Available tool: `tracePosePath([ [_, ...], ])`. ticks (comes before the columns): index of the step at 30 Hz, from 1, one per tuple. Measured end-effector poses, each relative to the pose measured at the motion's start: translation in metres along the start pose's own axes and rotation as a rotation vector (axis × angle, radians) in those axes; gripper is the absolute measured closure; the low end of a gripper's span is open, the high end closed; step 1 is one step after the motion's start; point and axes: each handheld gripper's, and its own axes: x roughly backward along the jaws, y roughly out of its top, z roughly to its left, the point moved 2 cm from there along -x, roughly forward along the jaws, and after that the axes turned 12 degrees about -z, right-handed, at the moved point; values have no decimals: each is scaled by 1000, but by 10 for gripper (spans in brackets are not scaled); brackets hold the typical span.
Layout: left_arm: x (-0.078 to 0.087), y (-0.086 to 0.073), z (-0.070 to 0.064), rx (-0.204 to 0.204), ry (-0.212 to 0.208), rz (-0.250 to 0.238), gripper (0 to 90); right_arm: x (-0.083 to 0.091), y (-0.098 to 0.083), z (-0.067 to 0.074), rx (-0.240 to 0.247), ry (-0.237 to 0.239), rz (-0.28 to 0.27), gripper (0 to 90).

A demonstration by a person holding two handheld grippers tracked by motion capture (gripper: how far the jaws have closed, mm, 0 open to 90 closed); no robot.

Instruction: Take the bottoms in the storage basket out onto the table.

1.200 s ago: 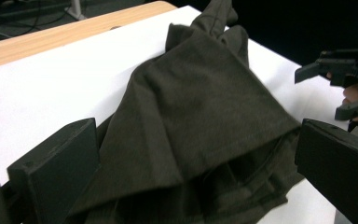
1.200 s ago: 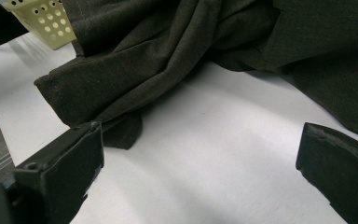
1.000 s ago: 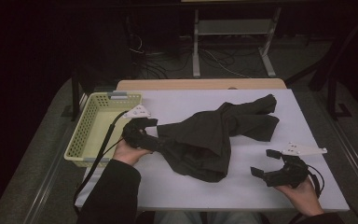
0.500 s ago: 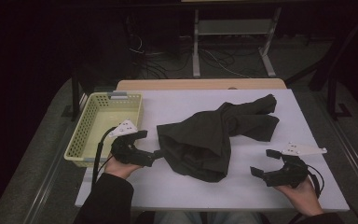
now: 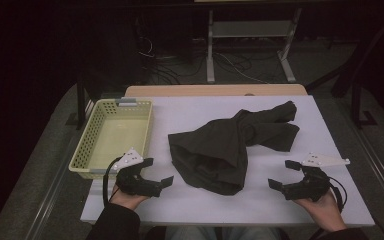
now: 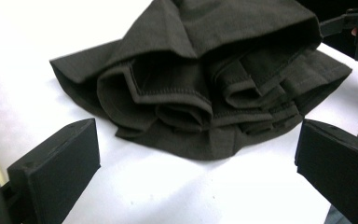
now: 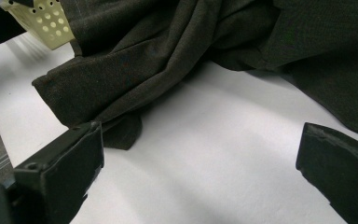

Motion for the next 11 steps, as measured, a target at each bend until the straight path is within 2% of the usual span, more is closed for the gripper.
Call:
tracePosePath([
  [7, -3, -11, -2, -9, 13, -1, 0, 1, 0, -2, -5, -3, -2, 3],
  [9, -3, -13, -2, -12, 27, -15, 0, 1, 0, -2, -7, -3, -2, 3],
  [11, -3, -13, -2, -12, 24, -27, 0, 1, -1, -2, -7, -3, -1, 3],
])
